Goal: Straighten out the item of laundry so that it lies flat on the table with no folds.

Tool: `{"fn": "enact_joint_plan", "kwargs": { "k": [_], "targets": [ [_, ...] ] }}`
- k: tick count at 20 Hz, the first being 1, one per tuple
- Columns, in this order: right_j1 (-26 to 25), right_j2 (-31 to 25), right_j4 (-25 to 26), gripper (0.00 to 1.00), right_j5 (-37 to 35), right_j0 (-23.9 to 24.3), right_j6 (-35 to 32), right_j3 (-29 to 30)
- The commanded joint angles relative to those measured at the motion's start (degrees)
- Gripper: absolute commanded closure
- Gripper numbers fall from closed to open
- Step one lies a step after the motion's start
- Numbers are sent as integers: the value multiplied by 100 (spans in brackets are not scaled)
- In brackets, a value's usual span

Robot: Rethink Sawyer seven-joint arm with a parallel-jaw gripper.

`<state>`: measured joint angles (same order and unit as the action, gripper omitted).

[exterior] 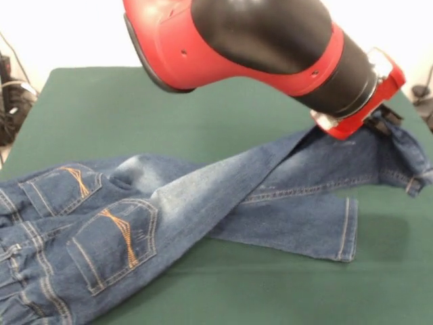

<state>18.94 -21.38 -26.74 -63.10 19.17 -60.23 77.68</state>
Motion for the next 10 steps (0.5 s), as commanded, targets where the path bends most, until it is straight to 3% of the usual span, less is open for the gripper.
{"fn": "enact_joint_plan", "kwargs": {
  "k": [1, 8, 10],
  "targets": [
    [28, -186, -419, 100, -669, -397, -2131, 858],
    [87, -15, -330, 100, -739, -392, -2086, 1200],
    [-208, 169, -145, 100, -848, -440, -2228, 877]
  ]
}}
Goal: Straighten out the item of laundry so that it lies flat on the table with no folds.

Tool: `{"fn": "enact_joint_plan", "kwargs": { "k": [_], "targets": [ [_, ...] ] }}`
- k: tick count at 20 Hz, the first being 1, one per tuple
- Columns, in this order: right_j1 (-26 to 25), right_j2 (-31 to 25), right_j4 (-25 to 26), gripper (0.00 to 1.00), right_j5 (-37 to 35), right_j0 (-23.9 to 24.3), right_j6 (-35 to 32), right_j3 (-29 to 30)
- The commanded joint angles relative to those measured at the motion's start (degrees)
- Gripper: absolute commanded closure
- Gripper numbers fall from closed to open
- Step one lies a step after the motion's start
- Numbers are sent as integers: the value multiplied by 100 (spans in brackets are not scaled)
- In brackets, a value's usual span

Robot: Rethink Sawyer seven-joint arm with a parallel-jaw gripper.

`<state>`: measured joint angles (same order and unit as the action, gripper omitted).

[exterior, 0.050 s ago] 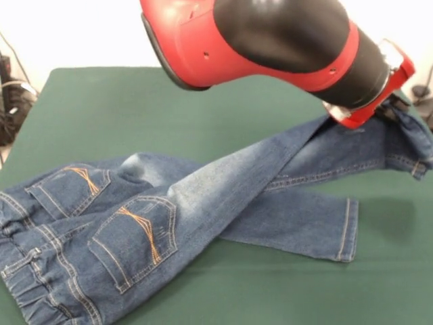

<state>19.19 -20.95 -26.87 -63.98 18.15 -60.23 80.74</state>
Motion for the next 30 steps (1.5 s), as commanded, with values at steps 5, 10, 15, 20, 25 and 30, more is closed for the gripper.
{"fn": "enact_joint_plan", "kwargs": {
  "k": [5, 10, 15, 20, 25, 30],
  "targets": [
    [-1116, 653, 266, 100, -951, -522, -2515, -554],
    [-1577, 968, 358, 100, -991, -585, -2535, -1165],
    [-1825, 1147, 435, 100, -1200, -568, -2736, -1600],
    [-1627, 1183, 309, 100, -1451, -554, -3094, -1501],
    [-1188, 1149, 177, 100, -1536, -541, -3280, -987],
    [-797, 1022, 49, 100, -1544, -527, -3317, -650]
  ]
}}
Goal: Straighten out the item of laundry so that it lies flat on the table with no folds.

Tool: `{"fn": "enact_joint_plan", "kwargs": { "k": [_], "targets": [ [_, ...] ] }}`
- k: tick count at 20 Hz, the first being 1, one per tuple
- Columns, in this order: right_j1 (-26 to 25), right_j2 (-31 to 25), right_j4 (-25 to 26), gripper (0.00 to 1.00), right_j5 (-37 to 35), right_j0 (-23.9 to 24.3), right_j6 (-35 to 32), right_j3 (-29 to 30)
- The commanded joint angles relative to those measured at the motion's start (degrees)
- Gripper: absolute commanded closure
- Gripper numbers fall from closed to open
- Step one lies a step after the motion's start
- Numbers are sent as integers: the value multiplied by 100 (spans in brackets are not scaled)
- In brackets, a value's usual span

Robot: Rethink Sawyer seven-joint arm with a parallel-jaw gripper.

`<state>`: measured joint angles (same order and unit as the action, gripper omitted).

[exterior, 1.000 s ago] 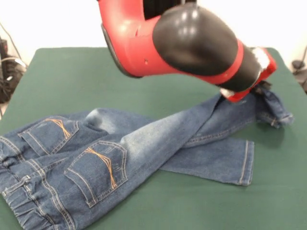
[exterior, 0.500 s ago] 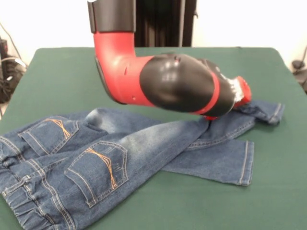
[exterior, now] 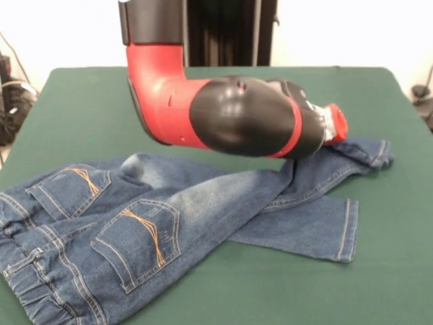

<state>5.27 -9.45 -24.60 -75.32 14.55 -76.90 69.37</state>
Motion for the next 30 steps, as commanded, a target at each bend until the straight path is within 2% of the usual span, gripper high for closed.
{"fn": "enact_joint_plan", "kwargs": {
  "k": [1, 9, 12, 15, 19, 22, 30],
  "targets": [
    [643, -181, -197, 100, -428, -144, -1623, 467],
    [711, -459, -352, 100, -571, -39, -1622, 67],
    [475, -386, -283, 100, -527, -61, -1675, -78],
    [407, -242, -195, 100, -323, -76, -1651, 207],
    [137, -19, -54, 100, -126, -120, -1794, 201],
    [-173, 28, 10, 100, -42, -178, -1816, -76],
    [-789, -98, -277, 100, -19, -353, -2274, -1232]
  ]
}}
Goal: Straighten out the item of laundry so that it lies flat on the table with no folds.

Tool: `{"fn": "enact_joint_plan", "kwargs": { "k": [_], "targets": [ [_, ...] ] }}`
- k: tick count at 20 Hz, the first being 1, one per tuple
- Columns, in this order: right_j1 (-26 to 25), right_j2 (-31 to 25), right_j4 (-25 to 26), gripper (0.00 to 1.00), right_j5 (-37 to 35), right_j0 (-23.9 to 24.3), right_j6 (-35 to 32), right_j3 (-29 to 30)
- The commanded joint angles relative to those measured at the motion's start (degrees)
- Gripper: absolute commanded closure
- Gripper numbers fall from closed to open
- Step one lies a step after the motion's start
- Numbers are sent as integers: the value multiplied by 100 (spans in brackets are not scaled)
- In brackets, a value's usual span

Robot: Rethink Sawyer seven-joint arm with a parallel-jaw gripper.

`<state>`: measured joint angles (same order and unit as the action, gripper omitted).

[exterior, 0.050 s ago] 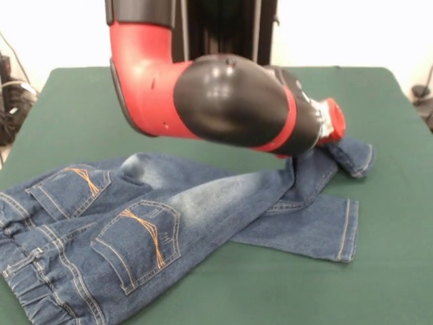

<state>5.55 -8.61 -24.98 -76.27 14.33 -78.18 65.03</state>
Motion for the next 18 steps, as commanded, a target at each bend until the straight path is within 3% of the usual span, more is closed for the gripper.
{"fn": "enact_joint_plan", "kwargs": {
  "k": [1, 7, 12, 15, 18],
  "targets": [
    [-896, -181, -230, 100, 95, -338, -2146, -962],
    [-1210, -220, -137, 100, 303, -401, -1996, -1952],
    [-1155, -228, -19, 100, 546, -434, -1685, -2214],
    [-1026, -234, 241, 100, 1296, -455, -990, -2311],
    [-653, -402, 470, 100, 2253, -398, -109, -2014]
  ]
}}
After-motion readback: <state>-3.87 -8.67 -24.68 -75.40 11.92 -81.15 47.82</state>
